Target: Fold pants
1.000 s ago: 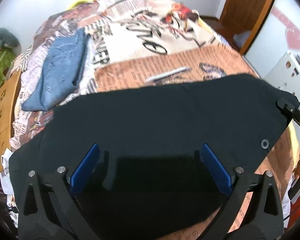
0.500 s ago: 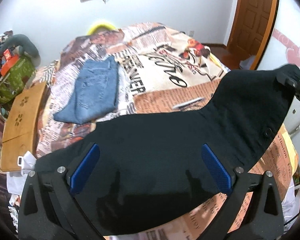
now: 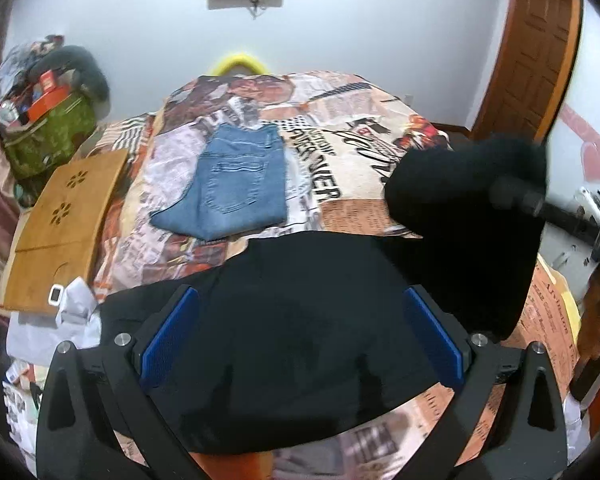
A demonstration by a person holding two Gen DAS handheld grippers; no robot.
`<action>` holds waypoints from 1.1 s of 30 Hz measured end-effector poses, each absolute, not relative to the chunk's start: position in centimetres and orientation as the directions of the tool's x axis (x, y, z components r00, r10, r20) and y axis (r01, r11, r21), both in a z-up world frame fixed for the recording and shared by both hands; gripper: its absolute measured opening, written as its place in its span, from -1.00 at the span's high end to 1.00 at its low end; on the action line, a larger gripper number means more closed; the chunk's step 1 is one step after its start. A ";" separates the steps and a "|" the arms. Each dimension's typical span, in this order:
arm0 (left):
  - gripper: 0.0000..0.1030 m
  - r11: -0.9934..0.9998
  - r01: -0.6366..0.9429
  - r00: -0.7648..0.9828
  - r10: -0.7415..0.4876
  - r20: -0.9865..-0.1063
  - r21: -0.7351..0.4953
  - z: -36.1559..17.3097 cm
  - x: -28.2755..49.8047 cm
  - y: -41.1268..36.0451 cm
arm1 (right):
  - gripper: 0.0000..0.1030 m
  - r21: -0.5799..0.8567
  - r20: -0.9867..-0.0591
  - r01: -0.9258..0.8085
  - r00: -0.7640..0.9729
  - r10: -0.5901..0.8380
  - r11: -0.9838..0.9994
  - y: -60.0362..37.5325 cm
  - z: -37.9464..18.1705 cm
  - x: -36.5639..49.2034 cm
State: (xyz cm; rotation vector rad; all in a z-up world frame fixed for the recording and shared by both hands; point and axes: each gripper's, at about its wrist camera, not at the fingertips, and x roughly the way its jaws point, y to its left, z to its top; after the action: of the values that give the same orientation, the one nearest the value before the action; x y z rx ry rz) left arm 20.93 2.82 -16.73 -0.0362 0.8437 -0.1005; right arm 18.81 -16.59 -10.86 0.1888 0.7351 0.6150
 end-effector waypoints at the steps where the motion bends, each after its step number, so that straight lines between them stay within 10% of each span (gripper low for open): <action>1: -0.99 0.995 0.061 0.660 -0.099 -0.745 -0.078 -16.8 20.7 3.5 | 0.90 0.358 -0.594 -0.476 0.547 0.589 0.803 -15.3 -11.7 18.6; 13: -0.99 0.982 -0.043 0.626 -0.116 -0.771 -0.183 -18.5 20.0 8.0 | 0.74 0.275 -0.806 -0.605 0.278 0.522 0.747 -8.0 -19.3 15.9; 18: -0.99 0.981 -0.049 0.625 -0.118 -0.772 -0.190 -18.6 20.2 7.7 | 0.14 0.323 -0.798 -0.582 0.257 0.546 0.746 -9.3 -18.5 15.9; 33: -0.99 0.992 0.045 0.581 -0.121 -0.805 -0.117 -19.4 24.7 2.5 | -0.16 0.274 -0.727 -0.473 0.468 0.503 0.837 -17.0 -14.3 20.2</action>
State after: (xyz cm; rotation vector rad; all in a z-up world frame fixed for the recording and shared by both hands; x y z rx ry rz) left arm 24.68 2.48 -19.39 -0.0871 0.9460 -0.0969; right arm 20.18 -16.97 -14.34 0.0363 0.9031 0.5985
